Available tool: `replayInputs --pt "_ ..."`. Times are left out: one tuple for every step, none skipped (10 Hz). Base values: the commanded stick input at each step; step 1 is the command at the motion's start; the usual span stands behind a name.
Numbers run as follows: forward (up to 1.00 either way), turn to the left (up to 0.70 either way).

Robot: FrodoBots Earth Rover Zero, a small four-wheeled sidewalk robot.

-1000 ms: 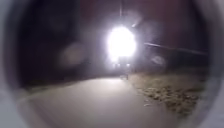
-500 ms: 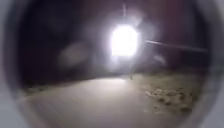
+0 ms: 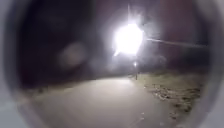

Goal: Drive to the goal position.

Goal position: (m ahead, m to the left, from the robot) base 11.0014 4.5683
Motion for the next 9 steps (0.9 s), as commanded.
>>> replayInputs --pt "0.85 0.00" --pt "0.85 0.00" --pt "0.85 0.00" --pt "0.85 0.00" --pt "0.85 0.00" --pt "0.85 0.00" --pt "0.85 0.00" --pt "0.85 0.00" --pt "0.85 0.00"
